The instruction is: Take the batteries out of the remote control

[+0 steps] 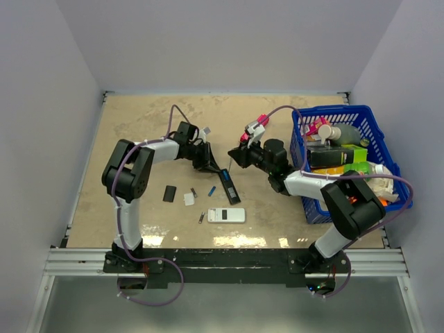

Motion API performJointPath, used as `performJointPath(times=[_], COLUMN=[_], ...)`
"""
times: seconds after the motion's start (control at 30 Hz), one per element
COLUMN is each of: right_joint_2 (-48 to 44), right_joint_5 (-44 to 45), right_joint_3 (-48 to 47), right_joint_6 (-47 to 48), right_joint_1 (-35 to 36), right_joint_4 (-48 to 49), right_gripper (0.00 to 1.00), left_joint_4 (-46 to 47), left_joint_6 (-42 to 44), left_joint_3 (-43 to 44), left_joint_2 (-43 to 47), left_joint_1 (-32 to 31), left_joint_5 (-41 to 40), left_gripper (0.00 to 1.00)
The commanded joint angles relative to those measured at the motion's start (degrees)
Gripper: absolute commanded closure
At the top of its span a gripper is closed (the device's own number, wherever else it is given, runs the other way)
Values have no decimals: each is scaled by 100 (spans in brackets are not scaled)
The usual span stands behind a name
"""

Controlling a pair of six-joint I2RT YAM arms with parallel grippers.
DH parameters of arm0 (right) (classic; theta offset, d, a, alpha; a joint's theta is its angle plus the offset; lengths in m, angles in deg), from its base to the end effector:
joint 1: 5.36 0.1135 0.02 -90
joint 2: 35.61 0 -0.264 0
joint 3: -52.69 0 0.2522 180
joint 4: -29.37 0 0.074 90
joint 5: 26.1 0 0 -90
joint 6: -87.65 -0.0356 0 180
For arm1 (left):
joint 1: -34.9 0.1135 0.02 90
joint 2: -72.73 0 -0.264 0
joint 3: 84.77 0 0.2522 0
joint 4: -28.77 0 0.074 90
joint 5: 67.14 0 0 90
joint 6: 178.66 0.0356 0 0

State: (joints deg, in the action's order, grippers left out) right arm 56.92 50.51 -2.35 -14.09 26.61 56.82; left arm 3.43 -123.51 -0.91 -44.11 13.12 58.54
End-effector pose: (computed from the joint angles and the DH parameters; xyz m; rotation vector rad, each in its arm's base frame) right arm 0.2830 0.1863 0.2048 -0.4891 1.7357 0.7557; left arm 0.3682 -0.1695 0.1242 -0.0629 2.7353 -1.1386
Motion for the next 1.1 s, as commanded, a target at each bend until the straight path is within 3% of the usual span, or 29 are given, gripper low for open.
performJointPath(times=[0.0, 1.07], right_joint_2=[-315, 72], right_joint_5=[-76, -198], right_joint_3=[-389, 49], right_joint_6=[128, 629], right_joint_1=[38, 230], right_joint_4=[-130, -105], right_gripper=[100, 100], left_joint_4=[-179, -302], left_joint_6=[207, 224], left_joint_3=[47, 109], left_joint_2=[-305, -313], left_joint_1=[-28, -28], left_joint_5=[-351, -334], left_gripper=[85, 85])
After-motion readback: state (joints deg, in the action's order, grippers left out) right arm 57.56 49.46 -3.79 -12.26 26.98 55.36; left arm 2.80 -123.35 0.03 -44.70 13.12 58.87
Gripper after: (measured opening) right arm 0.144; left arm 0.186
